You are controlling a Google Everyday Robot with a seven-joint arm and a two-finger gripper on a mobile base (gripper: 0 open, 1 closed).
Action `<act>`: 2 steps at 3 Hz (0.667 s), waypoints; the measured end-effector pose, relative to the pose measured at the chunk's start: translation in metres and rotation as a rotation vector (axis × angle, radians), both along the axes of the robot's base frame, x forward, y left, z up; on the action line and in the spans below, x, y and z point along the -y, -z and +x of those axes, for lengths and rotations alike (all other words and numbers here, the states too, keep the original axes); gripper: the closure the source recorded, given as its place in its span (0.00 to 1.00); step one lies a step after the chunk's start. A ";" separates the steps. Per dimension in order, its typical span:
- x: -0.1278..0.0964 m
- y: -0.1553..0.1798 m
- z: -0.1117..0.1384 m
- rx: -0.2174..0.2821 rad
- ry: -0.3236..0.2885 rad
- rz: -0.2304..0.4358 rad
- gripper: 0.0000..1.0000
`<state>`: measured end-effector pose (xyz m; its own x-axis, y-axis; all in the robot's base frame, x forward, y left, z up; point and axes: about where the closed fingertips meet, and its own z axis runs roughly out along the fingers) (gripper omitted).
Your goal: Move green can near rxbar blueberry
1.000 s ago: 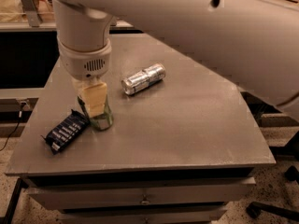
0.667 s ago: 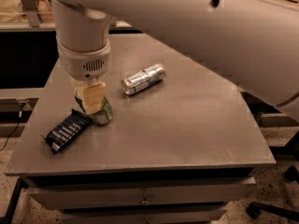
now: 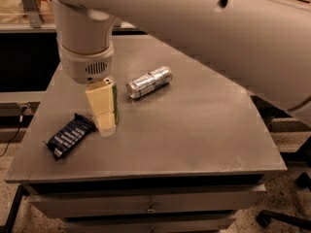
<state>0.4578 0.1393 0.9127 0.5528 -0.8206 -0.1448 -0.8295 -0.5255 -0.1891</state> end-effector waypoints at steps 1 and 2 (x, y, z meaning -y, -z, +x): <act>0.024 -0.013 0.000 0.027 0.056 0.054 0.00; 0.061 -0.029 -0.001 0.044 0.122 0.107 0.00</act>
Offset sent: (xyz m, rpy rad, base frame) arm 0.0012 -0.1129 0.0429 0.1690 -0.0472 -0.2130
